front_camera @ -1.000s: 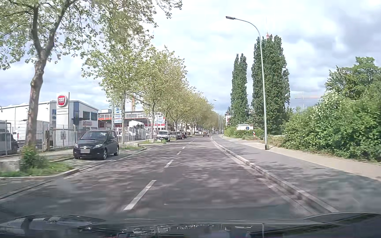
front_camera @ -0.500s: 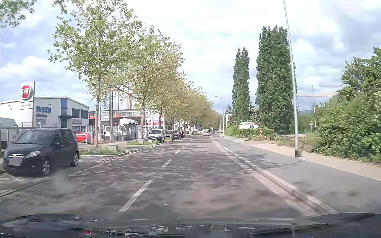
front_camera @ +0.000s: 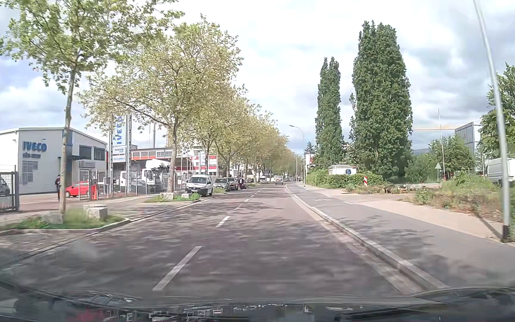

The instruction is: Follow the waypoints while adhering to traffic rules and regulations

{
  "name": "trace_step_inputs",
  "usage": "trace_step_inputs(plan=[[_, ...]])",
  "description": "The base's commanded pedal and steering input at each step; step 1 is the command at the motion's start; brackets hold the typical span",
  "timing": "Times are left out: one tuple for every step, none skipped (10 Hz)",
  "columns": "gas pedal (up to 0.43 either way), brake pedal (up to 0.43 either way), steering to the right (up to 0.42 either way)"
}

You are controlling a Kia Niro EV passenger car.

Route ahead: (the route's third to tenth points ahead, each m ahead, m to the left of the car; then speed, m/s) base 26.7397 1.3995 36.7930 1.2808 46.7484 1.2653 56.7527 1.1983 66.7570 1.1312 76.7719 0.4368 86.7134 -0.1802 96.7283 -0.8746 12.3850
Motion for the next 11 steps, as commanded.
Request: trace_step_inputs(plan=[[0.079, 0.0, 0.002], [0.079, 0.0, 0.002], [0.079, 0.0, 0.002], [0.079, 0.0, 0.002], [0.079, 0.0, 0.002], [0.079, 0.0, 0.002], [0.079, 0.0, 0.002], [0.079, 0.0, 0.002], [0.079, 0.0, 0.002], [0.079, 0.0, 0.002], [0.079, 0.0, 0.002]])
